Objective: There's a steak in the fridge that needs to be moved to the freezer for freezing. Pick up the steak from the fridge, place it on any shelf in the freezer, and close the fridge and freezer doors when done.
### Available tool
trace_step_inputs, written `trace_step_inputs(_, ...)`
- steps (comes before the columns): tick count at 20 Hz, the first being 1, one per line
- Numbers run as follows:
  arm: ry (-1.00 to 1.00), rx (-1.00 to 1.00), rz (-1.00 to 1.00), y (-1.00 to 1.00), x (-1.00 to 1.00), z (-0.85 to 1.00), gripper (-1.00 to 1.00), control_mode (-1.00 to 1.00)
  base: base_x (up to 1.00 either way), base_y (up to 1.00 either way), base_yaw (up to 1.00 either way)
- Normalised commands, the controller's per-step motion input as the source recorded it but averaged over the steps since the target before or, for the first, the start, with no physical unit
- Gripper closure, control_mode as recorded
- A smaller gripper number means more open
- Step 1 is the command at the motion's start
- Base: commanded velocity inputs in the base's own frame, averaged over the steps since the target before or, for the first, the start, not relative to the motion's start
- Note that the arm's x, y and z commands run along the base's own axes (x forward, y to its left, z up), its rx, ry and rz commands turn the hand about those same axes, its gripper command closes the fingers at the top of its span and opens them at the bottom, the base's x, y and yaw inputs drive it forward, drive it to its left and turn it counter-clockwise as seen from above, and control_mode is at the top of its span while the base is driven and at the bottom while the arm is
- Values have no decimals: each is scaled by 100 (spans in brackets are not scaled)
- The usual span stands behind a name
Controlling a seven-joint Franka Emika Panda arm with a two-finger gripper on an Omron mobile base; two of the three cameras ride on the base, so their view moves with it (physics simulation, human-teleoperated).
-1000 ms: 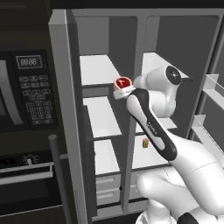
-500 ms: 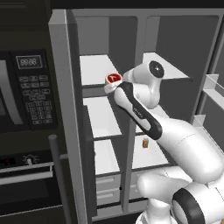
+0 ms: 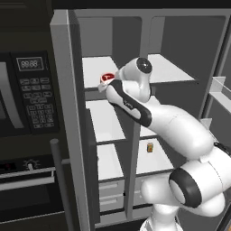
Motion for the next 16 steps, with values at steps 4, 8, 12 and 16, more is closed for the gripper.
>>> trace_step_inputs(4,3,-2,-1,19,51,0,100,-100,0,0,0)
trace_step_inputs(8,2,-2,-3,24,57,0,100,-100,0,0,0)
trace_step_inputs(12,2,-3,-3,21,53,0,100,-100,0,0,0)
trace_step_inputs(16,5,0,0,3,46,-8,100,-100,0,0,0)
